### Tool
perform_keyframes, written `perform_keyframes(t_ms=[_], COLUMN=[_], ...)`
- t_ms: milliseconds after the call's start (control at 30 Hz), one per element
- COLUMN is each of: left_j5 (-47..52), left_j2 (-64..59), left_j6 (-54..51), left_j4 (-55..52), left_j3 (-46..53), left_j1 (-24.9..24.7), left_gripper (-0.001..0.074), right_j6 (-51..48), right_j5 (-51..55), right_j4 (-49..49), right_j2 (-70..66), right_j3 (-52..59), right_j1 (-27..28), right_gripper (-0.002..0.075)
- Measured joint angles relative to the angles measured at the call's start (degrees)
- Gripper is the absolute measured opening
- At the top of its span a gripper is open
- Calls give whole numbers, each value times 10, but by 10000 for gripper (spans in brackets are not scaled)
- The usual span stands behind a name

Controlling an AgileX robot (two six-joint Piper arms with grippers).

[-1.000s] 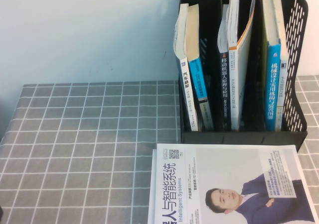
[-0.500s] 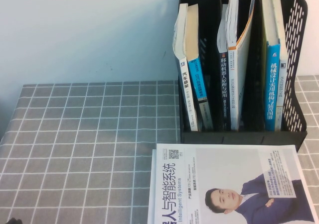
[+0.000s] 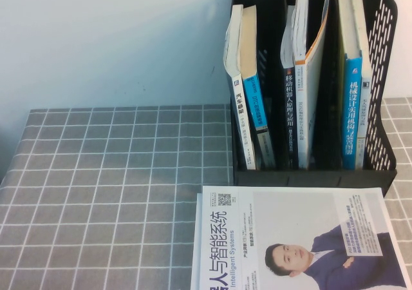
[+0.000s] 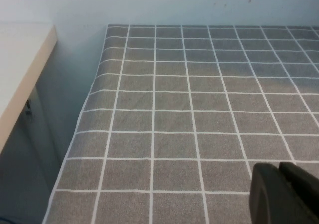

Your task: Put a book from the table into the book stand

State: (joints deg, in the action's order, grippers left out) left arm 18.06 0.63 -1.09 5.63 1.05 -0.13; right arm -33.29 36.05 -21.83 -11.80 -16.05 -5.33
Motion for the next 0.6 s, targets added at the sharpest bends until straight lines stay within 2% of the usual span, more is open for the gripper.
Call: perform_keyframes(t_ms=[600], left_j5=[0], left_j2=[0], left_j6=[-6], left_j4=[1], left_j3=[0], left_j1=[0], left_gripper=[0], right_j6=[0], right_j5=[0], right_j4=[0], right_j2=[0], right_j3=[0], right_j1=[0], right_gripper=[-4])
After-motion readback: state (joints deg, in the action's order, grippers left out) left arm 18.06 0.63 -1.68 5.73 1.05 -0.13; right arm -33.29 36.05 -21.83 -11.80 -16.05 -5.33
